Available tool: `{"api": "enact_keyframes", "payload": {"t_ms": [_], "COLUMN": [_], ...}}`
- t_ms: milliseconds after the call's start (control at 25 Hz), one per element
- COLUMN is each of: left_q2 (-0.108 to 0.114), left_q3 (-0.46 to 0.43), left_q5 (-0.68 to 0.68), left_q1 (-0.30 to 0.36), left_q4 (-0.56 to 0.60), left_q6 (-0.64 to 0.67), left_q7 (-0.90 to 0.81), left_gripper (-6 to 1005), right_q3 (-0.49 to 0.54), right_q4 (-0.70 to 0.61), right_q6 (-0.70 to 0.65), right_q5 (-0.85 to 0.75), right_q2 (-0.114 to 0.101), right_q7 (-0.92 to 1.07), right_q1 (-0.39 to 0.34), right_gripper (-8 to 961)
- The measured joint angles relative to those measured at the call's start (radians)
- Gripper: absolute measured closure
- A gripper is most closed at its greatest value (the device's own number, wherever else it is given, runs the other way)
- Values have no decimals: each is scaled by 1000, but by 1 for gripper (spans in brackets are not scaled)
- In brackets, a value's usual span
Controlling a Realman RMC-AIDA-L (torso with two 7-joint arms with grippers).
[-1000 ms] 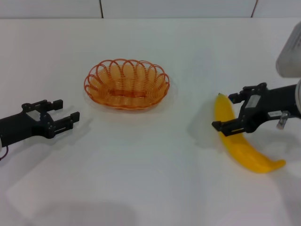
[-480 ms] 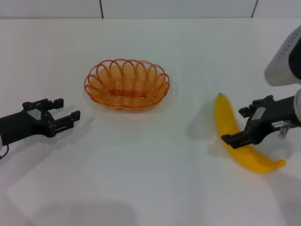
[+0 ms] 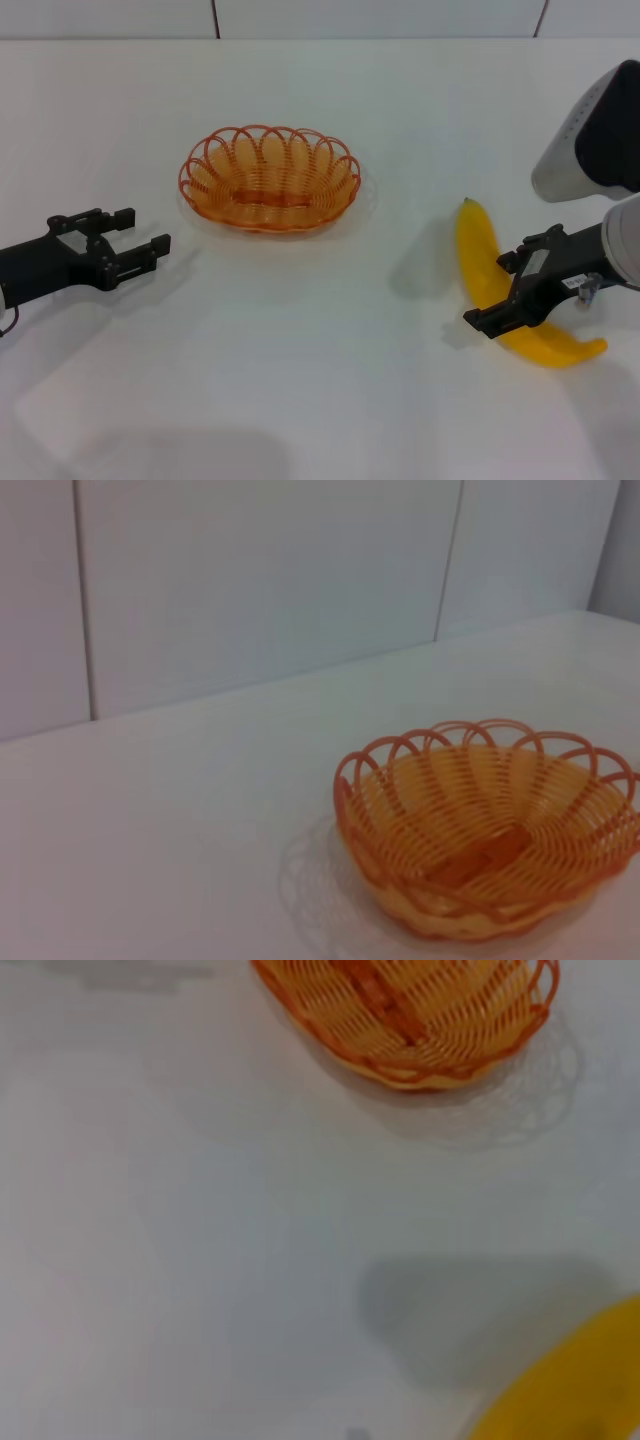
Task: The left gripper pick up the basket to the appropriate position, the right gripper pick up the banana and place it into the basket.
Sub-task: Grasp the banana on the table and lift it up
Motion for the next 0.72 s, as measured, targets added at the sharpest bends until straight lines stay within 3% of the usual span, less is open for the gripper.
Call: {"api": "enact_keyframes", "payload": {"t_ms": [720], "left_q2": [-1], "left_q3": [0], "left_q5": [0], "left_q1": [-3], "left_q4": [2], "left_q6": [-8], "left_q7": [0], "left_gripper": [332], "right_q3": [-10], "right_q4": [62], "right_q6": [19], "right_q5": [-34], "right_q2": [0], "right_q7": [4], "right_q1": [34], "right_gripper": [70]}}
